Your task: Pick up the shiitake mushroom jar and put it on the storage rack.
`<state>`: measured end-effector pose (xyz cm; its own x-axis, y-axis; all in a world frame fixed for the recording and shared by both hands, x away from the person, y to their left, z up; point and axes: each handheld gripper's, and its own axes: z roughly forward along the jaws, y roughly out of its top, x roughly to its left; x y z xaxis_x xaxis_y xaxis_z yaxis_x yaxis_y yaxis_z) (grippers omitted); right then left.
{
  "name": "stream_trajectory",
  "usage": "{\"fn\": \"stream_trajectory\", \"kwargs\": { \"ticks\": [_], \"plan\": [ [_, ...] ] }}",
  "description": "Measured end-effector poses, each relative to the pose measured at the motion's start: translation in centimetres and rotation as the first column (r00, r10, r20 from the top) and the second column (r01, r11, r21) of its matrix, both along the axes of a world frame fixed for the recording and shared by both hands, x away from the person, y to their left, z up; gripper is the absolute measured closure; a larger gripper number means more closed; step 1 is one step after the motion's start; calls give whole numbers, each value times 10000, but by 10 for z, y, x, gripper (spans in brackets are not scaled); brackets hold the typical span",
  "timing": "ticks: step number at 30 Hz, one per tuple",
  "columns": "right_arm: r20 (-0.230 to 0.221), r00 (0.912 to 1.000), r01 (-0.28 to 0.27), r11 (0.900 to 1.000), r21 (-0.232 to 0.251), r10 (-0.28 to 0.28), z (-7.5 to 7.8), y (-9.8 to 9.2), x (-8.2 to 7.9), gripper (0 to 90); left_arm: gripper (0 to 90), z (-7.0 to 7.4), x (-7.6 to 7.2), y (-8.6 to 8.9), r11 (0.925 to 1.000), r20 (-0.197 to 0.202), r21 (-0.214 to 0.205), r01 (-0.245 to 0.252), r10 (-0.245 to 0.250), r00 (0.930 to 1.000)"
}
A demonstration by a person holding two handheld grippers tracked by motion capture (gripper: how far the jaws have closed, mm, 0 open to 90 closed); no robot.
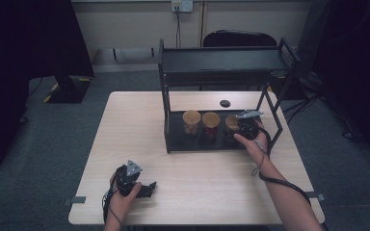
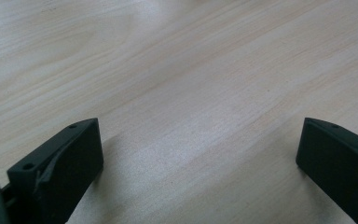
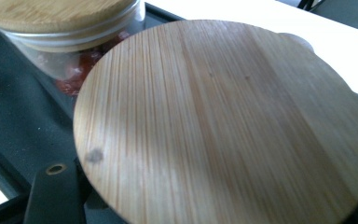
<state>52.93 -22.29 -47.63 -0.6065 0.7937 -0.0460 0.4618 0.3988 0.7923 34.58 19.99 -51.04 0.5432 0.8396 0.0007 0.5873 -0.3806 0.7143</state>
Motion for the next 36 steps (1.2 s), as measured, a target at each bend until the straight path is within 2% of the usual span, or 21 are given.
{"fn": "stream_trajectory", "kwargs": {
  "ticks": [9,19,26,36],
  "plan": [
    [1,9998,191,9996,223,-191,-3,0,5,255,2,0,0,0,10000,-6,0,2,-2,10000],
    [-105,9993,358,9994,25,-358,-1,1,7,247,1,0,0,0,10000,-2,1,4,-4,10000],
    [-364,9972,661,9977,159,-655,1,-3,5,81,1,0,0,0,10000,1,1,2,-2,10000],
    [-363,9979,548,9982,260,-538,9,-9,-5,28,1,0,0,0,10000,-3,0,2,-2,10000]
  ]
}}
